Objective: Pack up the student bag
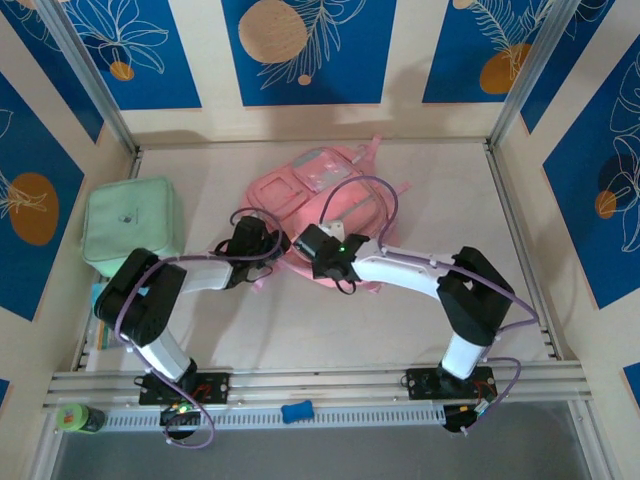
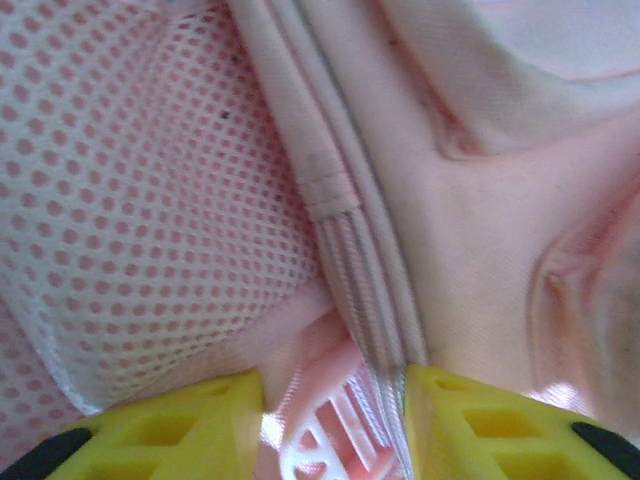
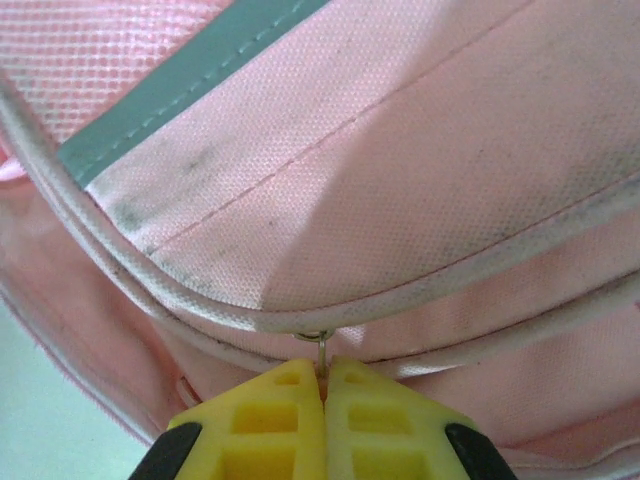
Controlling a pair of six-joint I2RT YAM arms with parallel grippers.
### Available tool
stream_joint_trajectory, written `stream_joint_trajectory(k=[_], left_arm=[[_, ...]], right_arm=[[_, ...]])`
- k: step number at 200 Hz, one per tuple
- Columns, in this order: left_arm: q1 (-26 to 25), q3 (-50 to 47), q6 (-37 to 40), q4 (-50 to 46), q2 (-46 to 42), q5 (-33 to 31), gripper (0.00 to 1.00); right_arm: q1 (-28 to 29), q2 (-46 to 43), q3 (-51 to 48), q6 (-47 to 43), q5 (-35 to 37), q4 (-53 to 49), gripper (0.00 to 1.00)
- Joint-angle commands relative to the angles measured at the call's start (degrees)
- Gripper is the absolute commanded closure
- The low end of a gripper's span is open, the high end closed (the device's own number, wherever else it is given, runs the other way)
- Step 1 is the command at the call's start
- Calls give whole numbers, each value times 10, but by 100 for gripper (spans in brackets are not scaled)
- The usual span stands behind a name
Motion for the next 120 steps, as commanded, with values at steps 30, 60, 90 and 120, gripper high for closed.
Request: stream_joint_trajectory(k=[30,60,90,120], left_arm=[[24,22,58,-44,-22,27,58],[-14,25,-19,-81,-90,45,52],[-91,20,-97,-109,-129,-17,49],[-107,-1,-176,-53,-118,-26,47]], right_arm=[[-14,-67,-60,-133,-84,67,100],[-23,-68,-69,-94,-123,82,100],[-28,-68,-77,-82,-132,98,100],[-28,-74,-84,-79,-122,107,100]])
